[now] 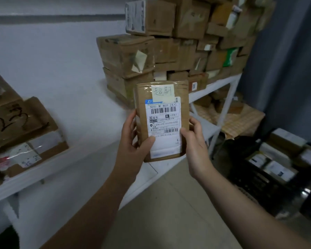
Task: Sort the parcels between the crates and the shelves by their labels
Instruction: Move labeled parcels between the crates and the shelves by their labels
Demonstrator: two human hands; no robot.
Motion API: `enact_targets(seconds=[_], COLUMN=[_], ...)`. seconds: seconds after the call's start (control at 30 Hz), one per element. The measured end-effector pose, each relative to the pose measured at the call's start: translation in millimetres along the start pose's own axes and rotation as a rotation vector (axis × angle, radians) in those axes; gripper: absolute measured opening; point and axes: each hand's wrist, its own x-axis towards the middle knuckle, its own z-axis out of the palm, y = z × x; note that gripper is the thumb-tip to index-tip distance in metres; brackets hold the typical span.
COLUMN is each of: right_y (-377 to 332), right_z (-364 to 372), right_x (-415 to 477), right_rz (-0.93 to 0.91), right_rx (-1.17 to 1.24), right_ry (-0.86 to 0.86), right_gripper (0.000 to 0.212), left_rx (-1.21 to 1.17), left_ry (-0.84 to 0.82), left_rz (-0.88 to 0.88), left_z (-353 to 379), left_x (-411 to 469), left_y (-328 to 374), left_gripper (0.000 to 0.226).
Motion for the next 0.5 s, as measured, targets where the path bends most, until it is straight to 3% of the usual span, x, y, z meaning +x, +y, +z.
enact_targets(seconds=[0.33,0.5], right_y=[34,53], right_z=[-175,-286], right_x=[-21,-37], right_rz=[0.124,0.201], right_rx=[0.047,-0.001], right_ry=[0.254,0.266], right_gripper=[0.022,0.035], left_rx=[-0.099,-0.196], left_ry=[-0.172,-0.183], left_rz=[-0.145,-0.266], left_z=[170,277], left_x=[-8,-25], left_y=[-48,-82], left_gripper=[0.061,0.05])
